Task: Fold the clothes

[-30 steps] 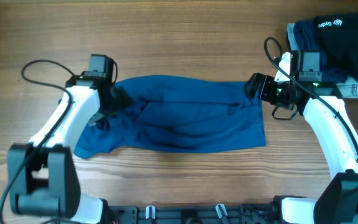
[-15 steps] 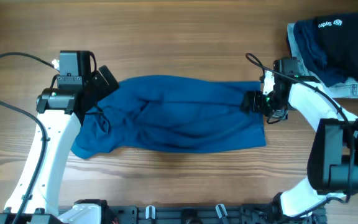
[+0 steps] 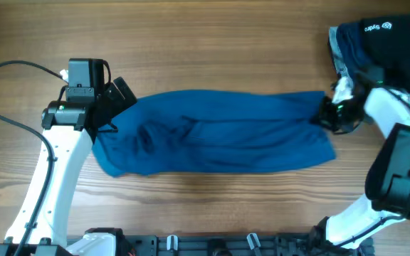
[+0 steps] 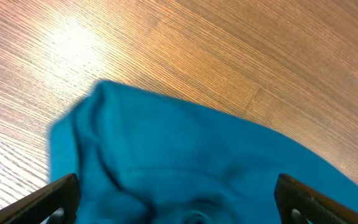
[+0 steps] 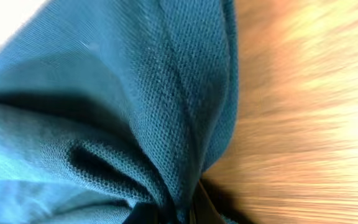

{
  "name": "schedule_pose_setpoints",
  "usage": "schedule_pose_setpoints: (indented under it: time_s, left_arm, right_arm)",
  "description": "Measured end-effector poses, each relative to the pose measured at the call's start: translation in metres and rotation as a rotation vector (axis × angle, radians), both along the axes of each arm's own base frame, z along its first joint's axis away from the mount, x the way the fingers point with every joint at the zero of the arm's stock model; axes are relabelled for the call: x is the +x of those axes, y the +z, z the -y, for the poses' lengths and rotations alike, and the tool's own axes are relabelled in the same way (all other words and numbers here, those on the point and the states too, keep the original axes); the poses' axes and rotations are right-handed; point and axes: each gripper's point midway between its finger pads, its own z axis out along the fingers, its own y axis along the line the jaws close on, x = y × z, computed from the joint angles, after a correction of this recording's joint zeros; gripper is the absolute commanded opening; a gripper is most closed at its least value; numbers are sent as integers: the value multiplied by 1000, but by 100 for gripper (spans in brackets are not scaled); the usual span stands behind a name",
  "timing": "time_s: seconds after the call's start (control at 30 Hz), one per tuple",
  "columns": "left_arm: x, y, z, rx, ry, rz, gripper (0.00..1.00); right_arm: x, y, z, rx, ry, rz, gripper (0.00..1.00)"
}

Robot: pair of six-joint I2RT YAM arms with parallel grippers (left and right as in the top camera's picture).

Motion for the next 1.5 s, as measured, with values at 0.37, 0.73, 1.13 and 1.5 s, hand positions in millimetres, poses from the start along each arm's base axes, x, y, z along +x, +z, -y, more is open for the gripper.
schedule_pose_setpoints:
  time_s: [0.37, 0.73, 1.13, 1.5]
  left_arm:
    - [-1, 0, -18, 1, 53, -3, 100]
    - [0, -9, -18, 3, 51, -30, 100]
    - [4, -11, -18, 2, 51, -26, 100]
    - [2, -12, -18, 3, 51, -31, 100]
  right_arm:
    - [11, 56, -101, 113, 307, 11, 4]
    - [-22, 58, -256, 116, 558, 29, 4]
    - [-46, 69, -334, 201, 713, 122, 75]
    - [-45, 61, -259, -138, 591, 58, 77]
